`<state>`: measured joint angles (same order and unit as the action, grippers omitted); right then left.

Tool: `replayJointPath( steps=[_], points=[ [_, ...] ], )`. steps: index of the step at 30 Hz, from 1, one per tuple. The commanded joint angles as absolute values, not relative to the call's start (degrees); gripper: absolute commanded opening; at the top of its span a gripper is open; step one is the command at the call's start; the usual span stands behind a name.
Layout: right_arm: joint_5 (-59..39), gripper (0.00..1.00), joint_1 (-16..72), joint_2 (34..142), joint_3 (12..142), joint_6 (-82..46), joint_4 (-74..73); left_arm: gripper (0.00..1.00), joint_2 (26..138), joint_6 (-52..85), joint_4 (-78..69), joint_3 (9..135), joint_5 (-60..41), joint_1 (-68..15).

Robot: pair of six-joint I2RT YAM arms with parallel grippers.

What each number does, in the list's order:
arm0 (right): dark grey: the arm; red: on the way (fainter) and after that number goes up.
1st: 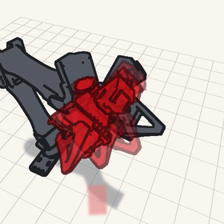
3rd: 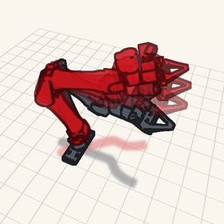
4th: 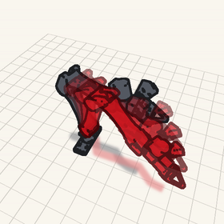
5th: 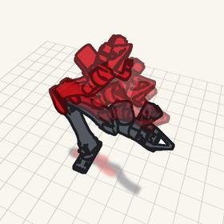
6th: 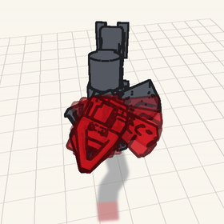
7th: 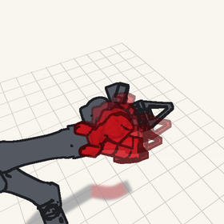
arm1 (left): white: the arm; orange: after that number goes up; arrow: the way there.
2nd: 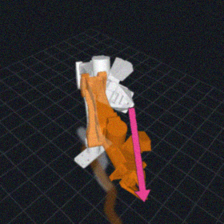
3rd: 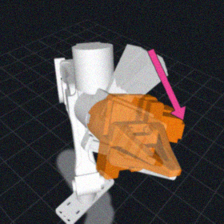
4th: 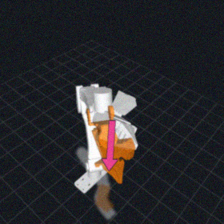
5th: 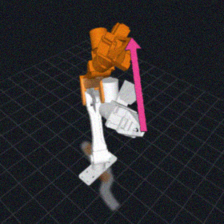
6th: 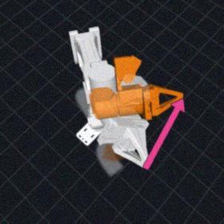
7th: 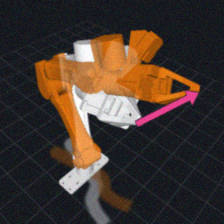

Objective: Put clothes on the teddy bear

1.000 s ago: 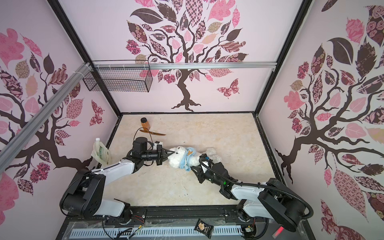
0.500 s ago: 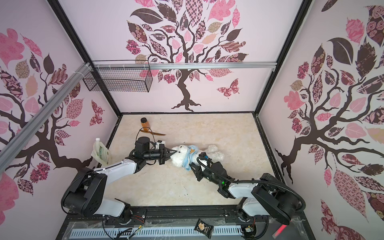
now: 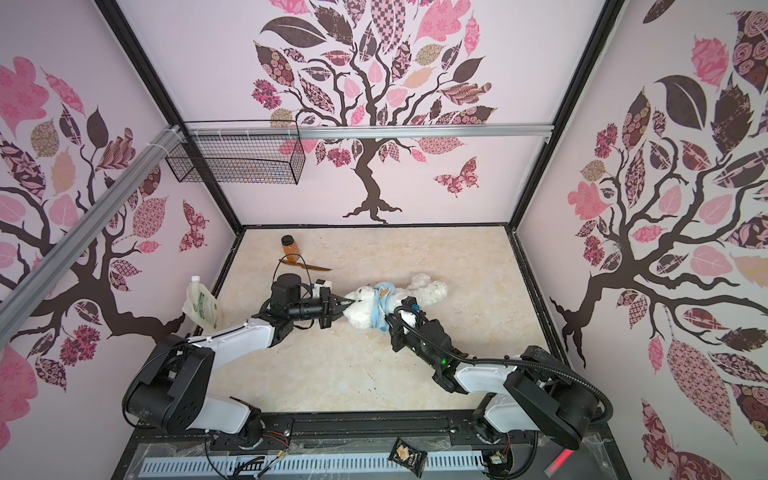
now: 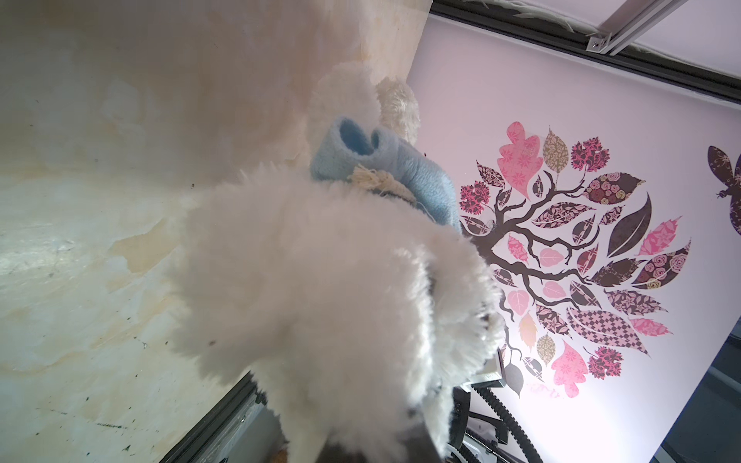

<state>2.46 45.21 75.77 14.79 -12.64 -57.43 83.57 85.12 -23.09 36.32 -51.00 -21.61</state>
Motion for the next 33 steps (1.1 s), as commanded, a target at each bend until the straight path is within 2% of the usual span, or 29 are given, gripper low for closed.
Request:
replayJointPath(
  steps=[1,4,9,14,19,26,28,33],
  points=[
    [4.39,0.08,45.09,75.55,17.57,-12.38,-57.30,0.00,83.67,83.57,-23.70,37.79,-53.79,-22.59],
    [7.78,0.00,45.15,73.72,16.90,-13.49,-54.25,0.00,83.10,79.87,-19.15,38.33,-52.82,-22.50],
    [15.79,0.00,44.13,65.38,15.87,-19.13,-42.97,0.00,81.03,59.71,2.55,42.69,-45.59,-22.15],
    [12.30,0.00,36.35,57.82,14.12,-28.50,-34.69,0.00,79.78,44.06,14.57,45.10,-35.53,-22.32],
    [13.11,0.00,33.39,54.19,14.19,-30.49,-29.66,0.00,78.50,31.69,22.23,47.30,-25.01,-23.70],
    [3.03,0.00,20.86,53.49,14.81,-35.54,-26.60,0.00,76.55,16.90,32.84,50.07,-4.65,-28.08],
    [1.69,0.00,18.39,53.67,15.37,-36.02,-25.01,0.00,76.03,14.62,33.92,50.01,-0.90,-29.19],
    [-9.00,0.00,7.16,57.06,14.25,-41.15,-26.14,0.00,74.47,10.14,34.93,49.84,6.31,-31.60]
  ],
)
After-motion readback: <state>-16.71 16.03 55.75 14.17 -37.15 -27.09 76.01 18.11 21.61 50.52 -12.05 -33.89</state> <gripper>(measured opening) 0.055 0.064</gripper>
